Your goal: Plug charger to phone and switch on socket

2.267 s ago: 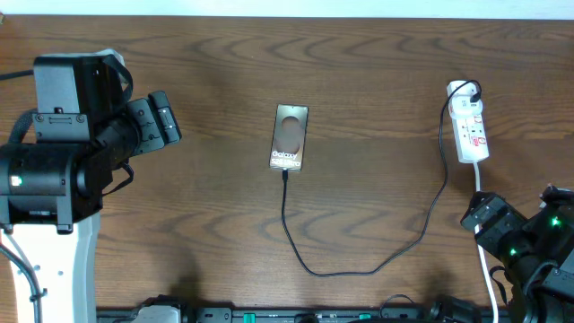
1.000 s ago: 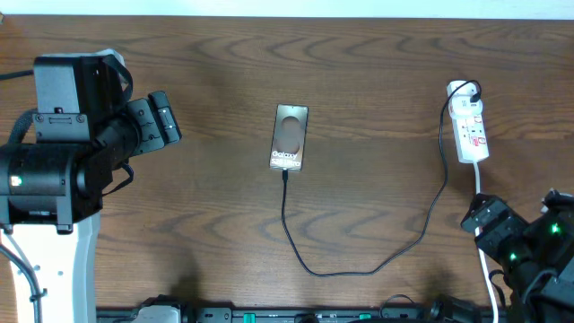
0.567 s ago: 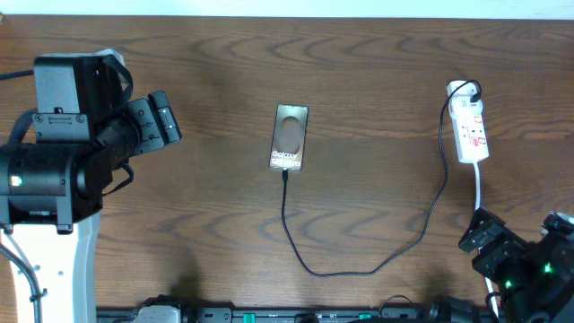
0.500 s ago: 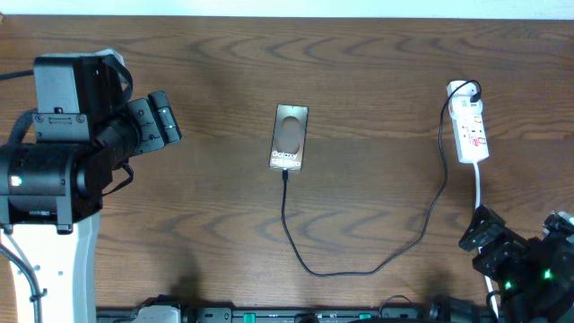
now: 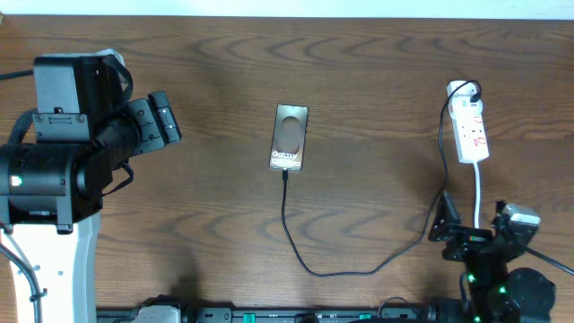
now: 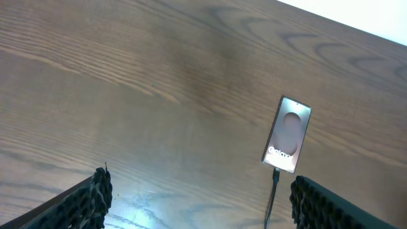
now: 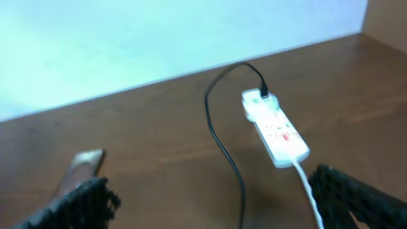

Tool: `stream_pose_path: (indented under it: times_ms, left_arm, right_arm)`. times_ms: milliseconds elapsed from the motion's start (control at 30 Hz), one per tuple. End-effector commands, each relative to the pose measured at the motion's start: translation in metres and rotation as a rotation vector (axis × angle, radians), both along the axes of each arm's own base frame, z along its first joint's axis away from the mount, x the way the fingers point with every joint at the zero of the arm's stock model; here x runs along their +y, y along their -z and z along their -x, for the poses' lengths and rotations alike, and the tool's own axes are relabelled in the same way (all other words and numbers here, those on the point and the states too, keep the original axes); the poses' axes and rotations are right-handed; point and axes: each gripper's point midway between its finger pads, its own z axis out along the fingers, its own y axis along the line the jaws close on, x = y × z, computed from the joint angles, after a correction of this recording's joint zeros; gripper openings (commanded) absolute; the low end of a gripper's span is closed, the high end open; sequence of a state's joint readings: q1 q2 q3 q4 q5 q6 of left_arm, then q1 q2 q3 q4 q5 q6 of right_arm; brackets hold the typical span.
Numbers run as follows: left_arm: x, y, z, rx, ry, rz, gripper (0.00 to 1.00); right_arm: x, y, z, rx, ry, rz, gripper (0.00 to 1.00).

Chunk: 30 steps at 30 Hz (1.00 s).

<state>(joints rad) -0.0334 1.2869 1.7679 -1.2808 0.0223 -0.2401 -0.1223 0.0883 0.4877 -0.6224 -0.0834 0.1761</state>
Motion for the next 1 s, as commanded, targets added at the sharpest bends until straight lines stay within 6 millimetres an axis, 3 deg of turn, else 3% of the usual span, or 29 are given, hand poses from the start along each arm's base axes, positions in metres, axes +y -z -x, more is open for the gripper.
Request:
stream_pose_path:
  times_ms: [0,333,667,800,967]
  left_arm:
    - [0.003,0.0,0.0,0.002,-0.018,-0.004,0.89]
    - [0.003,0.0,0.0,0.002,-0.018,-0.004,0.89]
    - [0.003,0.0,0.0,0.002,-0.018,-0.004,0.89]
    - [0.003,0.0,0.0,0.002,-0.019,-0.004,0.89]
    - [0.003,0.0,0.0,0.002,-0.018,-0.004,0.89]
  right_arm:
    - [0.008,0.011,-0.006,-0.028,-0.052,0.027,0.99]
    - [0.022,0.049,-0.025,-0.056,-0.152,0.109,0.99]
    - [0.024,0.058,-0.044,-0.181,-0.16,0.121,0.99]
    - [0.024,0.074,-0.046,-0.162,-0.158,0.088,0.99]
    - [0.025,0.074,-0.046,-0.164,-0.159,0.09,0.99]
